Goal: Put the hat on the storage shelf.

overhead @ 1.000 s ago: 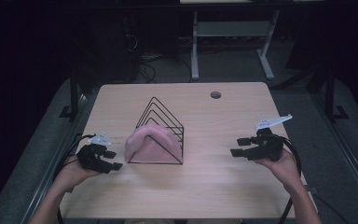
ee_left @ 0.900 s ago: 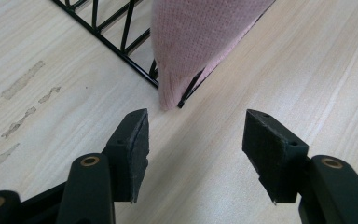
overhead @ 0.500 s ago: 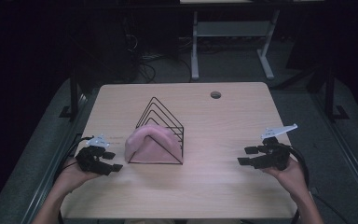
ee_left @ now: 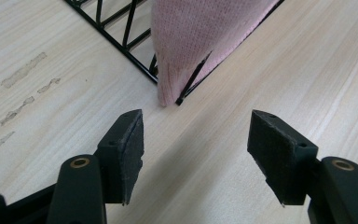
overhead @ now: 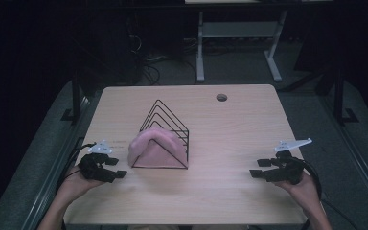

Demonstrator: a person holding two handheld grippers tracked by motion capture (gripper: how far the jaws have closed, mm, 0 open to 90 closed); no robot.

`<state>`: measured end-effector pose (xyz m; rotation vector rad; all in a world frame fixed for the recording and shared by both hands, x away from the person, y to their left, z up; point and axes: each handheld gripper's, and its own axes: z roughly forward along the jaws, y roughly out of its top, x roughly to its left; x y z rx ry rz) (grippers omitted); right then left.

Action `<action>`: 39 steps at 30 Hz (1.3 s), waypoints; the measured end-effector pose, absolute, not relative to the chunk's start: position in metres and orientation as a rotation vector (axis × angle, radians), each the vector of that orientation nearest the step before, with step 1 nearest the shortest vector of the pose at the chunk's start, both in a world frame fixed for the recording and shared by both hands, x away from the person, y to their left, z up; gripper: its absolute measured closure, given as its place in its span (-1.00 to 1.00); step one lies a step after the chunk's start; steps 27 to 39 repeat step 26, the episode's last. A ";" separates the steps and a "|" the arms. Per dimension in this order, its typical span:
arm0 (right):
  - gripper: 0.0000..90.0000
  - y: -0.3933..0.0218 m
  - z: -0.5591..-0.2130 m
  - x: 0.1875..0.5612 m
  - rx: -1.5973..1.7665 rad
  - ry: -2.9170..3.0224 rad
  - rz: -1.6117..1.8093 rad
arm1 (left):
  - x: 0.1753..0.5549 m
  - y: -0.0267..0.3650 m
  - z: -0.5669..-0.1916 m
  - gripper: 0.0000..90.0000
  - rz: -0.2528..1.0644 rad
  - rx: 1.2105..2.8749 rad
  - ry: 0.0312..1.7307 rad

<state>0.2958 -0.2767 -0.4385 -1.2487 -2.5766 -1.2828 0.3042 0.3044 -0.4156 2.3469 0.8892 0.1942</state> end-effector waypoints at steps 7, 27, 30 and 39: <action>-0.29 -0.277 -0.447 0.288 -1.275 -2.575 -1.288 | 0.299 0.306 -0.419 -0.20 0.207 2.317 0.910; -0.40 -0.276 -0.457 0.262 -1.314 -2.589 -1.333 | 0.282 0.302 -0.435 -0.23 0.234 2.251 0.908; -0.40 -0.276 -0.457 0.262 -1.314 -2.589 -1.333 | 0.282 0.302 -0.435 -0.23 0.234 2.251 0.908; -0.40 -0.276 -0.457 0.262 -1.314 -2.589 -1.333 | 0.282 0.302 -0.435 -0.23 0.234 2.251 0.908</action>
